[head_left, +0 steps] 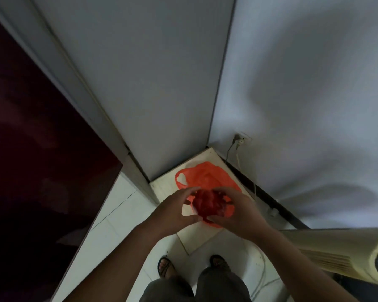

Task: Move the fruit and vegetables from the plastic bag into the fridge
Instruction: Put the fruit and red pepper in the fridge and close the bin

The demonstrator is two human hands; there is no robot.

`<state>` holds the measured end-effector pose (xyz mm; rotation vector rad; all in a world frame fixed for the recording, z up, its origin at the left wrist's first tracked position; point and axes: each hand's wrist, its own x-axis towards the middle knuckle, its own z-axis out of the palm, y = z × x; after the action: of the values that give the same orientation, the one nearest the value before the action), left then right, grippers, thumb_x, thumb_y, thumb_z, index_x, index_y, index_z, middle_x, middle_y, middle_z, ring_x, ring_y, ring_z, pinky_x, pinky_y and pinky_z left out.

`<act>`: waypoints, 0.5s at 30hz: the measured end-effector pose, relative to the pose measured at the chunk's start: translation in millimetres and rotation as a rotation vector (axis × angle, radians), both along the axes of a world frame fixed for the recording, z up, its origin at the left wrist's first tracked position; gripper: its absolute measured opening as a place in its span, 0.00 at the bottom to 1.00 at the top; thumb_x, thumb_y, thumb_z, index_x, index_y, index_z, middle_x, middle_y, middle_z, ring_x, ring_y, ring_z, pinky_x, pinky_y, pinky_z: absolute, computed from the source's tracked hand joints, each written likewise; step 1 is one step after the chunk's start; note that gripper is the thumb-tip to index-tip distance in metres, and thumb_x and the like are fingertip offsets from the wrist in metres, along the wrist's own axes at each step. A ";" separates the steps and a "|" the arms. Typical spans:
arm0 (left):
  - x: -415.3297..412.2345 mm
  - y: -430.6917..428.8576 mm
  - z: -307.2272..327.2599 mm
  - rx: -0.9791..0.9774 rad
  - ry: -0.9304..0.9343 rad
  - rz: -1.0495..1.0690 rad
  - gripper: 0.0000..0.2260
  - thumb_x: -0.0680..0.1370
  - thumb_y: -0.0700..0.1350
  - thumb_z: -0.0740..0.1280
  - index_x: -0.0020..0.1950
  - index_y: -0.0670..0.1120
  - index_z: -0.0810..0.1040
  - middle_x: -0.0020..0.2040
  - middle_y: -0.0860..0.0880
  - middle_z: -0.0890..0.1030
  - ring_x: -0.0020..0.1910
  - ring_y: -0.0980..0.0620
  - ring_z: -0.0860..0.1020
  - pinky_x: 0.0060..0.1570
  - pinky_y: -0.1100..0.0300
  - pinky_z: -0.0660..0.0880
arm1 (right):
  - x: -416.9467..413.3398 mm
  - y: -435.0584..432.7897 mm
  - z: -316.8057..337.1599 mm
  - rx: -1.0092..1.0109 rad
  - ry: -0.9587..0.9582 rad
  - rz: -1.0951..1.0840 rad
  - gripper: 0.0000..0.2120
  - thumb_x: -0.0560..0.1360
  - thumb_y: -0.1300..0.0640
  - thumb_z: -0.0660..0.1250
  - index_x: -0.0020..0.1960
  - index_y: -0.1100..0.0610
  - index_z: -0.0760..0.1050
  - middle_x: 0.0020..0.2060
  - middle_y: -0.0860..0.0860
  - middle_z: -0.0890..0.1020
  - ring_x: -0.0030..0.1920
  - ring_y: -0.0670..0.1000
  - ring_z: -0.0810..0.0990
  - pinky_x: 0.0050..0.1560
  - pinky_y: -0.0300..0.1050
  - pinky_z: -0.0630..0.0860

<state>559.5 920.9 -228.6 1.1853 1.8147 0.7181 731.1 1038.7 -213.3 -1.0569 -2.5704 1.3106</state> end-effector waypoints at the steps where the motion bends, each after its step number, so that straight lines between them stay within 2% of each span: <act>1: 4.0 -5.6 5.0 0.008 0.014 0.043 0.33 0.69 0.50 0.74 0.70 0.58 0.62 0.65 0.57 0.70 0.57 0.59 0.73 0.53 0.68 0.70 | -2.4 0.8 4.7 0.009 0.014 0.047 0.29 0.64 0.50 0.77 0.59 0.40 0.66 0.49 0.33 0.70 0.51 0.36 0.70 0.48 0.26 0.66; 3: 13.3 -16.5 14.8 0.026 0.055 0.128 0.35 0.69 0.50 0.74 0.71 0.58 0.61 0.64 0.58 0.70 0.56 0.60 0.74 0.50 0.75 0.67 | -5.4 3.9 11.6 0.008 0.048 0.153 0.28 0.64 0.50 0.77 0.58 0.39 0.67 0.49 0.32 0.71 0.51 0.34 0.71 0.47 0.25 0.65; 6: 34.1 -32.2 29.2 0.049 0.084 0.232 0.36 0.69 0.49 0.75 0.71 0.59 0.60 0.62 0.58 0.70 0.54 0.60 0.74 0.48 0.80 0.66 | -4.2 6.1 19.9 -0.037 0.087 0.306 0.28 0.63 0.50 0.77 0.60 0.42 0.70 0.53 0.36 0.75 0.54 0.35 0.73 0.53 0.30 0.69; 9: 57.5 -49.2 37.1 0.049 0.082 0.346 0.33 0.69 0.47 0.74 0.70 0.58 0.63 0.61 0.57 0.70 0.52 0.62 0.74 0.48 0.78 0.68 | -2.1 6.5 22.3 -0.006 0.130 0.448 0.31 0.63 0.47 0.76 0.63 0.45 0.70 0.56 0.38 0.75 0.57 0.37 0.73 0.59 0.36 0.70; 13: 85.6 -81.3 48.9 0.044 0.101 0.596 0.30 0.69 0.48 0.75 0.66 0.59 0.65 0.61 0.58 0.71 0.52 0.64 0.74 0.46 0.74 0.72 | -4.5 -2.9 22.9 -0.013 0.135 0.601 0.35 0.62 0.43 0.76 0.65 0.41 0.66 0.59 0.33 0.69 0.60 0.37 0.68 0.62 0.36 0.66; 15: 100.1 -104.2 56.4 0.074 0.081 0.754 0.28 0.69 0.47 0.75 0.63 0.62 0.65 0.59 0.60 0.71 0.52 0.63 0.75 0.47 0.71 0.74 | -7.5 -13.4 19.3 -0.071 0.126 0.651 0.36 0.61 0.42 0.77 0.65 0.39 0.65 0.61 0.33 0.69 0.61 0.37 0.69 0.62 0.38 0.68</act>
<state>659.6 816.8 -172.2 0.5446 2.3342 1.1691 723.5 1025.3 -194.0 -0.1070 -2.8918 1.5204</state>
